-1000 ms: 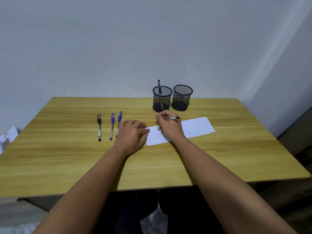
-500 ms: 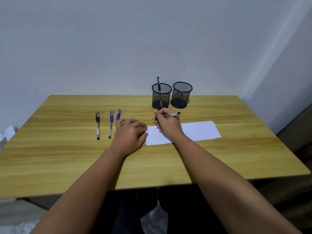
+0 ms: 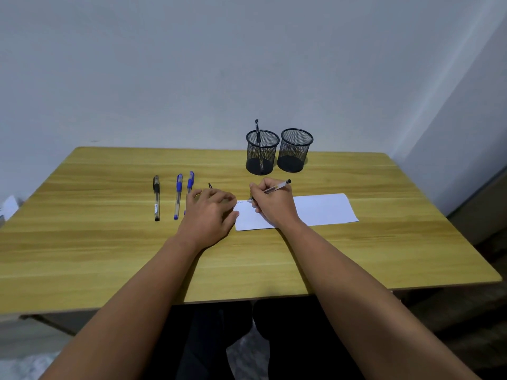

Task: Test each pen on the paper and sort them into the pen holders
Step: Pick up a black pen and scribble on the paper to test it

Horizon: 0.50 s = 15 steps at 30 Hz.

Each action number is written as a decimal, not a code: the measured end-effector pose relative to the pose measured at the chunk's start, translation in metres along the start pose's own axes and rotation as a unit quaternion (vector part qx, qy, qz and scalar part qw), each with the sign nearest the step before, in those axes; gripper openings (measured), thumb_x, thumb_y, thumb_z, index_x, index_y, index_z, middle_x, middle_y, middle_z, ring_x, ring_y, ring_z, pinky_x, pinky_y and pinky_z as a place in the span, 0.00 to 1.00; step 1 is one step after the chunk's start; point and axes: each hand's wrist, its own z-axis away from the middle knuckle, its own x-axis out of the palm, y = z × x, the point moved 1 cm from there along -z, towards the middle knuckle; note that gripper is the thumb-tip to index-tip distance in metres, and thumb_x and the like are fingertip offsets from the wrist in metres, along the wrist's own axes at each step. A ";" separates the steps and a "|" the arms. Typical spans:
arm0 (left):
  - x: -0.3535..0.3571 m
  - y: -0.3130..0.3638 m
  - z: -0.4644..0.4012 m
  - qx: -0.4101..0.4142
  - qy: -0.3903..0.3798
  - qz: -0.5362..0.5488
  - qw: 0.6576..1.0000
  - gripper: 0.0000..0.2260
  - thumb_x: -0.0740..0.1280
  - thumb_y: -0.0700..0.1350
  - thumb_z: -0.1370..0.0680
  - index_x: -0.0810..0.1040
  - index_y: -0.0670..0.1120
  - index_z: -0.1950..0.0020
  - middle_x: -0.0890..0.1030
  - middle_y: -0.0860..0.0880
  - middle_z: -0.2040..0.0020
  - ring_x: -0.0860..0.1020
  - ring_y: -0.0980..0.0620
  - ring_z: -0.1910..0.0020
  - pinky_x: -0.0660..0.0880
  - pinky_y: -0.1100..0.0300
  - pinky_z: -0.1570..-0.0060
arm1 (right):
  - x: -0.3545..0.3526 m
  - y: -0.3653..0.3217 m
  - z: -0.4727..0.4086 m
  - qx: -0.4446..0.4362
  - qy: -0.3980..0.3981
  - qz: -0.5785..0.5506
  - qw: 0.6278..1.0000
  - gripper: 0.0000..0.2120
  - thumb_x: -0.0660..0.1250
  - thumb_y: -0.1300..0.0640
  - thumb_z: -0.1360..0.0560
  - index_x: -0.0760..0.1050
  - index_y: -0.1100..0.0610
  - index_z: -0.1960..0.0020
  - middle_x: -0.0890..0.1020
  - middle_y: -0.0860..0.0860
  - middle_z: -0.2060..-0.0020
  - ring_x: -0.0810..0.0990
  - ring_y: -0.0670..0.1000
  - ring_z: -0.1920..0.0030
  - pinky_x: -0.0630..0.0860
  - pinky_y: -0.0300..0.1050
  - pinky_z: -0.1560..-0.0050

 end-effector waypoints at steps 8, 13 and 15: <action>-0.001 0.000 0.000 -0.003 0.002 0.002 1.000 0.19 0.61 0.61 0.22 0.83 0.55 0.38 0.80 0.58 0.37 0.73 0.51 0.35 0.62 0.43 0.32 | -0.001 -0.003 0.003 -0.015 0.039 0.024 0.999 0.21 0.70 0.56 0.20 0.70 0.57 0.69 0.76 0.61 0.74 0.81 0.56 0.69 0.79 0.51 0.66; -0.002 0.001 0.001 -0.005 0.003 0.004 1.000 0.19 0.61 0.61 0.22 0.83 0.55 0.39 0.80 0.59 0.37 0.73 0.51 0.34 0.61 0.43 0.33 | -0.003 -0.008 0.004 0.008 0.082 0.027 0.996 0.20 0.68 0.58 0.21 0.66 0.56 0.70 0.74 0.62 0.74 0.80 0.61 0.71 0.77 0.49 0.69; -0.001 0.001 0.001 -0.006 0.003 0.003 1.000 0.19 0.61 0.61 0.22 0.83 0.55 0.40 0.80 0.59 0.37 0.74 0.50 0.35 0.62 0.44 0.33 | -0.008 -0.012 0.001 0.037 0.073 0.001 0.997 0.18 0.67 0.61 0.20 0.68 0.56 0.67 0.76 0.58 0.74 0.77 0.57 0.72 0.75 0.46 0.70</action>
